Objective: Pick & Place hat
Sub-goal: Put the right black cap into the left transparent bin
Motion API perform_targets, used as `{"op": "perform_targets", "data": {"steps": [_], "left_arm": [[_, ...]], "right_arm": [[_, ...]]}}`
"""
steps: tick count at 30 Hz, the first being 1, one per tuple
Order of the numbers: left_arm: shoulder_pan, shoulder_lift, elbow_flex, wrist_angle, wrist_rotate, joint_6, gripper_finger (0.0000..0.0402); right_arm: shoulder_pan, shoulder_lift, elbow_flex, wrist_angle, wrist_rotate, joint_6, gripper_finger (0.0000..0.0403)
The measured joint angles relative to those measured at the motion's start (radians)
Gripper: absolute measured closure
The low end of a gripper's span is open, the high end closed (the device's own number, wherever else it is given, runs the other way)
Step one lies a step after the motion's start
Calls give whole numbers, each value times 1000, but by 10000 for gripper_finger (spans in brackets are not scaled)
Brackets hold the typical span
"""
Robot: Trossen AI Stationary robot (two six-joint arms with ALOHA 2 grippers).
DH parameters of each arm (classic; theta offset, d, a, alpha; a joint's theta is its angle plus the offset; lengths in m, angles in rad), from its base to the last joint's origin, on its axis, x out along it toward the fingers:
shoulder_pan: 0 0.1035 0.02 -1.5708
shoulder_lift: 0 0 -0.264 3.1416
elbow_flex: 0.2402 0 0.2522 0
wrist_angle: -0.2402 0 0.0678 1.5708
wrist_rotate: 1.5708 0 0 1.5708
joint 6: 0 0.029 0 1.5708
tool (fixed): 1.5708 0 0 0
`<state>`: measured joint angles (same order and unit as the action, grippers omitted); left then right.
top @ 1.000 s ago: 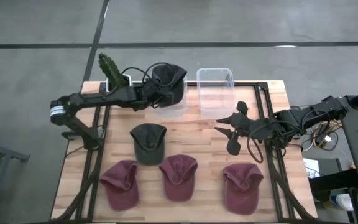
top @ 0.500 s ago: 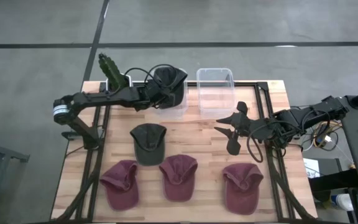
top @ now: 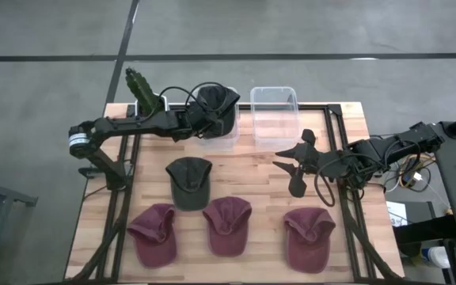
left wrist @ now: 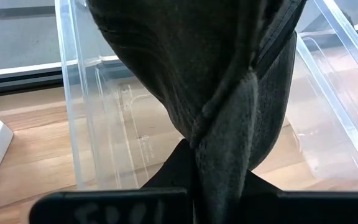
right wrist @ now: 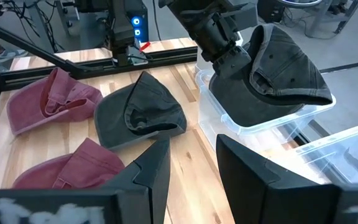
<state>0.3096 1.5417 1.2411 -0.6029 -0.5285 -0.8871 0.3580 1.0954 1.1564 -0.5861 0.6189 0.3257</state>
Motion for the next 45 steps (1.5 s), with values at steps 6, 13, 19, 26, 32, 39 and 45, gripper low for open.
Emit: {"op": "perform_targets", "data": {"steps": [6, 13, 19, 26, 32, 39, 45], "left_arm": [[0, -1, 0, 0, 0, 8, 385], [1, -2, -2, 1, 0, 24, 358], [1, 4, -3, 0, 0, 25, 317], [2, -3, -3, -2, 0, 144, 295], [3, -5, -3, -4, 0, 256, 294], [10, -5, -3, -7, 0, 303, 294], [29, -5, -3, -44, -10, 337, 294]], "right_arm": [[0, 0, 0, 0, 0, 8, 280], [0, 0, 0, 0, 0, 7, 280], [0, 0, 0, 1, 1, 7, 280], [0, 0, 0, 2, 1, 7, 280], [0, 0, 0, 2, 1, 7, 280], [0, 0, 0, 2, 1, 7, 280], [0, 0, 0, 2, 1, 7, 280]]}}
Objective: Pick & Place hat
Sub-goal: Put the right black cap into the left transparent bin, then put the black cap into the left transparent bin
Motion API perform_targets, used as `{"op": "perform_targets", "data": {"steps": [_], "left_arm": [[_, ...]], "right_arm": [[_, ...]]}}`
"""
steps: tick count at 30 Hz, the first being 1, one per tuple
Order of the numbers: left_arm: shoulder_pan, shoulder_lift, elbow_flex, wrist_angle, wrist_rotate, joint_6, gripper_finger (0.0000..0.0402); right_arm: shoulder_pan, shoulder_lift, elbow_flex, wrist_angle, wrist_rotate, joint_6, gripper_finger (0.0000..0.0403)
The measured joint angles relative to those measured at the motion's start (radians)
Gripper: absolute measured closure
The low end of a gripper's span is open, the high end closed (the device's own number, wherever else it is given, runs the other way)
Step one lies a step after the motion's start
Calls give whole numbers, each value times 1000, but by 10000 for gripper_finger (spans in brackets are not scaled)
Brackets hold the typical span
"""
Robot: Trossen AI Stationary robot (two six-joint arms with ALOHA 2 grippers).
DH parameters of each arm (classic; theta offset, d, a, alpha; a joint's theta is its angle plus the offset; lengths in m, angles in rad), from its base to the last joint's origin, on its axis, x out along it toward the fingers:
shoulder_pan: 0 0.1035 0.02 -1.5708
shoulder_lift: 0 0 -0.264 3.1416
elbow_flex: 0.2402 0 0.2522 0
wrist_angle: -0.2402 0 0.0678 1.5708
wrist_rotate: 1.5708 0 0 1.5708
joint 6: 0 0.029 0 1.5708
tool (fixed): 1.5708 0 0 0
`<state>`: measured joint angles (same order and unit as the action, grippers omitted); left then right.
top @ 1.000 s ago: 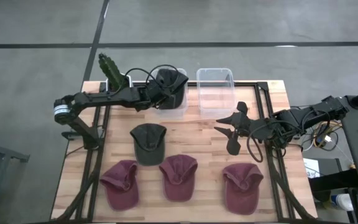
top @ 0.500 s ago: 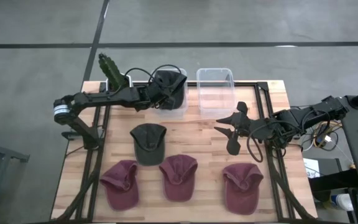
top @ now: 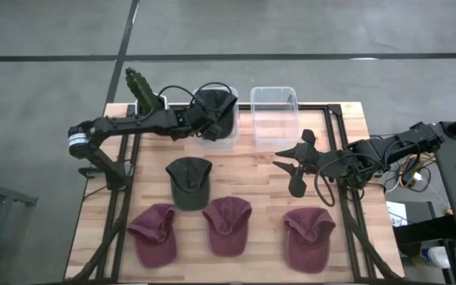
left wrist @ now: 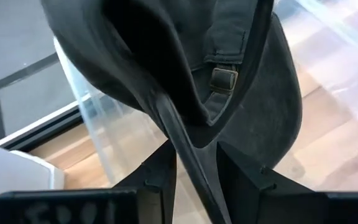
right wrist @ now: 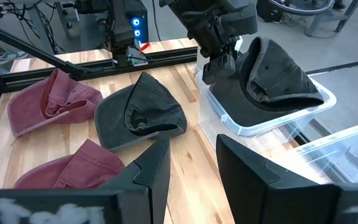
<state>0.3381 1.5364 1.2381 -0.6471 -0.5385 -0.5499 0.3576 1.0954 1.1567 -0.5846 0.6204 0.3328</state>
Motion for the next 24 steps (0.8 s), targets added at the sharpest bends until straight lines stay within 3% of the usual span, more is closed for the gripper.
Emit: {"op": "perform_targets", "data": {"steps": [17, 20, 24], "left_arm": [[55, -2, 57, -15, -37, 108, 294], [44, -4, 98, -25, 1, 132, 294], [12, -11, 168, -100, 132, 138, 294]], "right_arm": [[0, 0, 0, 0, 4, 0, 280], [0, 0, 0, 0, 3, 0, 280], [0, 0, 0, -2, 3, 0, 280]]}}
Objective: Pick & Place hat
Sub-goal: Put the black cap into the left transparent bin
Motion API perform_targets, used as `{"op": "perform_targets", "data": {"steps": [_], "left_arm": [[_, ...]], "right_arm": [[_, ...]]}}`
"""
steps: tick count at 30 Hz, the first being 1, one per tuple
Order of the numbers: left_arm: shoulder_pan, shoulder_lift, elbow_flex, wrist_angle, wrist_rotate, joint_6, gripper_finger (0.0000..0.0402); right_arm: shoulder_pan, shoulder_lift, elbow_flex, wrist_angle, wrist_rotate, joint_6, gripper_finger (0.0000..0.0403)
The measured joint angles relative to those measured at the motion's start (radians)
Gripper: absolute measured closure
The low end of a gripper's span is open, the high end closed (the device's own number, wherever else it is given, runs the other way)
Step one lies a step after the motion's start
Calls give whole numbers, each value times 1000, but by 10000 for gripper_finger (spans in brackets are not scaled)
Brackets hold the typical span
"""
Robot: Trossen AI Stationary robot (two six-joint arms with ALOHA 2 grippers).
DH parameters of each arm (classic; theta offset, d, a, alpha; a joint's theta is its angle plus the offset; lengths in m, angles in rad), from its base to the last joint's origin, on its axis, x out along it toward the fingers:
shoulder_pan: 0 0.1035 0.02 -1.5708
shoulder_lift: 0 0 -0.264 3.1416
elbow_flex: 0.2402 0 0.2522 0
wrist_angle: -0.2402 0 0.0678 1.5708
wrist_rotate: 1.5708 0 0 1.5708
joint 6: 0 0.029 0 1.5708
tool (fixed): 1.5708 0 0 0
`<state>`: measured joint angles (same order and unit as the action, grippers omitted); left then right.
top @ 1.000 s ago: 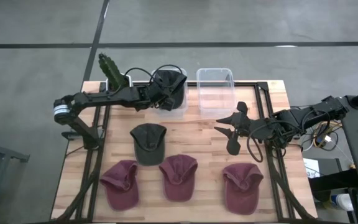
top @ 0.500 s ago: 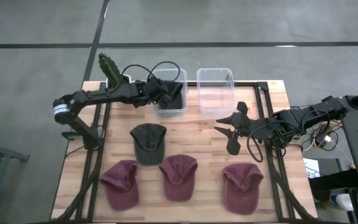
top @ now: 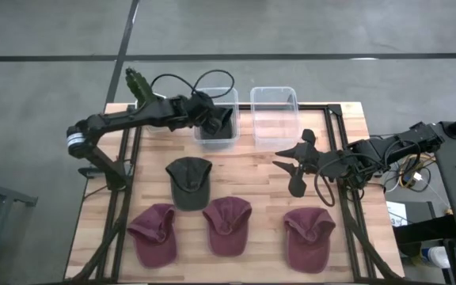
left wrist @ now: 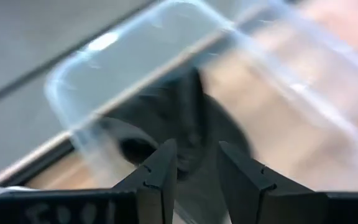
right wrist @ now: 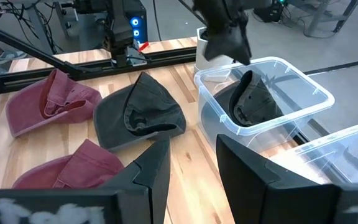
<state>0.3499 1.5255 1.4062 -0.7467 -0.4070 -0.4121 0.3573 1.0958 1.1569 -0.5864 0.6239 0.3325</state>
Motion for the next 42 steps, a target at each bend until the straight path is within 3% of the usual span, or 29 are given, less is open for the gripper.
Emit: {"op": "perform_targets", "data": {"steps": [4, 10, 24, 33, 42], "left_arm": [[-58, -17, 45, -95, 111, -3, 294], [-192, -74, 51, -224, 114, -110, 294], [-488, -137, 45, -552, 103, -580, 294], [-557, -139, -74, -589, 103, -847, 294], [-563, -144, -221, -603, 156, -930, 294]], "right_arm": [[0, 0, 0, 0, 0, -3, 280], [0, 0, 0, -4, 0, -3, 280], [0, 0, -1, -8, -1, -3, 280], [0, 0, -1, -8, -4, 5, 280], [0, 0, -1, -8, -4, 7, 280]]}}
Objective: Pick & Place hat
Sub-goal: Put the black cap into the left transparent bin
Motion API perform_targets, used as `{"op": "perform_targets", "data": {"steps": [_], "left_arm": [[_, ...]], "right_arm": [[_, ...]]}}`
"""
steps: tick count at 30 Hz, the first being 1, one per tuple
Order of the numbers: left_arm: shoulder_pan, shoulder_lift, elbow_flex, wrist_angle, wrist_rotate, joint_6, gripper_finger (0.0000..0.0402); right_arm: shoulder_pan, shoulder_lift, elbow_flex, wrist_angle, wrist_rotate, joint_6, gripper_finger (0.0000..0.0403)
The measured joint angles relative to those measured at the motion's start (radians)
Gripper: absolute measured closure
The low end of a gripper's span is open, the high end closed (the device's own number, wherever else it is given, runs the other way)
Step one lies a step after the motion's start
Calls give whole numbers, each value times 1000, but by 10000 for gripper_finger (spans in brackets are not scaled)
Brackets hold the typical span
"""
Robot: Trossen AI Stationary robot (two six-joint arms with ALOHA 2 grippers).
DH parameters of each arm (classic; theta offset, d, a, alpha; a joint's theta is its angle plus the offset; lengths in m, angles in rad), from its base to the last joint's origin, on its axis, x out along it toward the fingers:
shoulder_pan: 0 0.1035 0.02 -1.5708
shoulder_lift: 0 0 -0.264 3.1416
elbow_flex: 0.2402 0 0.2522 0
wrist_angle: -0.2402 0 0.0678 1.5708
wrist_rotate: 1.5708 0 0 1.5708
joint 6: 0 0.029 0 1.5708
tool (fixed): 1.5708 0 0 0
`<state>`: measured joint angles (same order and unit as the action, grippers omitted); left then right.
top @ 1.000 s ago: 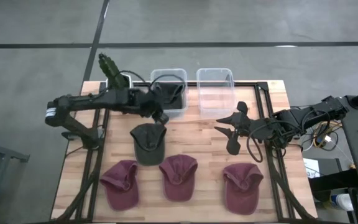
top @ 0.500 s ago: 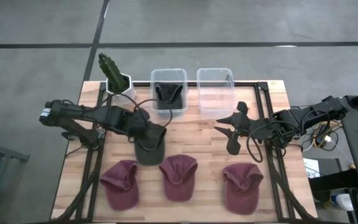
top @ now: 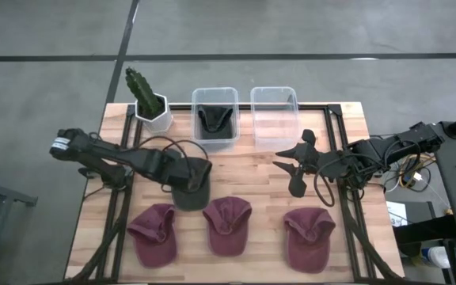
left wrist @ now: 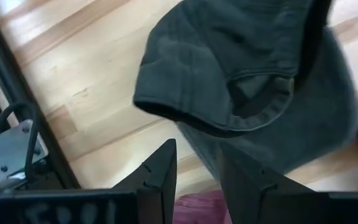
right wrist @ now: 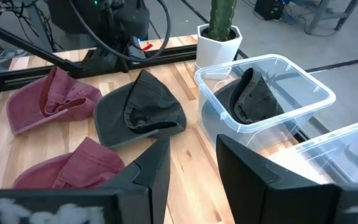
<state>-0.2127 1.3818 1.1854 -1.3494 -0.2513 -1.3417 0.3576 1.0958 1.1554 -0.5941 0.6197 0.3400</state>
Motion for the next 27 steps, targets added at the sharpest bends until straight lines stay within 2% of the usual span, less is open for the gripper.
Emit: {"op": "perform_targets", "data": {"steps": [9, 19, 27], "left_arm": [[0, -74, -116, 18, -10, -129, 294], [0, -246, -291, 309, -37, -171, 294], [1, -316, -383, 332, -38, -258, 294]], "right_arm": [[0, 0, 0, 0, 0, -3, 280], [0, 0, 0, 0, 0, 0, 280], [0, 0, 0, 2, 0, 1, 280]]}}
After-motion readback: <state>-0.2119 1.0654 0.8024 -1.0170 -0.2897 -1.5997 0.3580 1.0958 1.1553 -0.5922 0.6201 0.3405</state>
